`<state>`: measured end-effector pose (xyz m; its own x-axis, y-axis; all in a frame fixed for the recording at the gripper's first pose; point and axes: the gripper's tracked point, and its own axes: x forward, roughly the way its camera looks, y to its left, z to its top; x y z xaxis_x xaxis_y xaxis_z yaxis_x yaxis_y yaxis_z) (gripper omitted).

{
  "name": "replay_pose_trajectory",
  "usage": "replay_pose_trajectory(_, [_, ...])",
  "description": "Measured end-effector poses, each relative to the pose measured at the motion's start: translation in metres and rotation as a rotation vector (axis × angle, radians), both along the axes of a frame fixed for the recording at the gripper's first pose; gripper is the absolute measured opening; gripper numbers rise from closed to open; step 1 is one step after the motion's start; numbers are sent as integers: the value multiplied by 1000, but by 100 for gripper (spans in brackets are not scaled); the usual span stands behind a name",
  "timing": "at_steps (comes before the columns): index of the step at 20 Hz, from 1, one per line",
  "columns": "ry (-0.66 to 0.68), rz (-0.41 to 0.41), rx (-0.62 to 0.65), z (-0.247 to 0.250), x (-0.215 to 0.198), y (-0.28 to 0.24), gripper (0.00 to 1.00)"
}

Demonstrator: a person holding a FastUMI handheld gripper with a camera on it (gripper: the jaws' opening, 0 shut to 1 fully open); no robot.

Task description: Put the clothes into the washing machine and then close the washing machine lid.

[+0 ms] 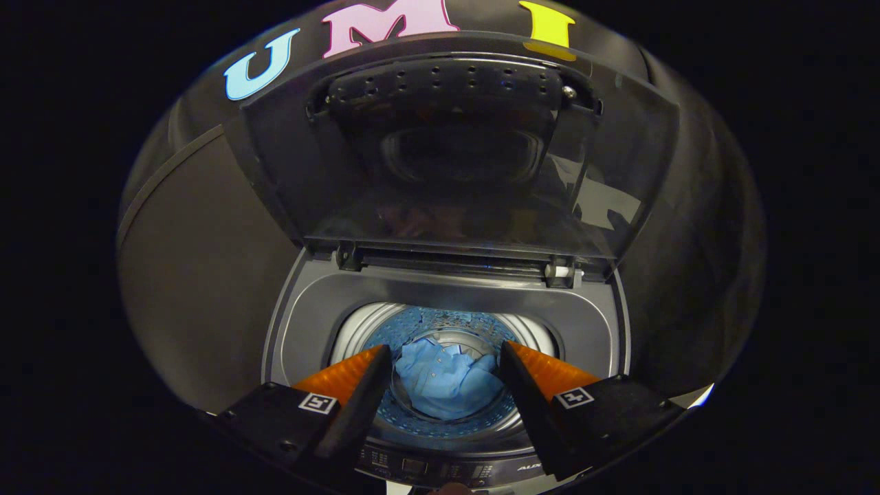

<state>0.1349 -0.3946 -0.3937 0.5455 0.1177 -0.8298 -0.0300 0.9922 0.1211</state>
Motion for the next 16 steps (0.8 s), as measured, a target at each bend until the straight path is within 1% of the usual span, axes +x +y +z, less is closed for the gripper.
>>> replay_pose_trajectory(5, [-52, -27, 15, 30, 6, 0, 99])
replay_pose_trajectory(8, [-96, -54, 11, 51, 18, -6, 99])
replay_pose_trajectory(13, [-210, -49, -44, 103, 51, -15, 99])
replay_pose_trajectory(16, [-264, -41, -33, 132, 65, -10, 99])
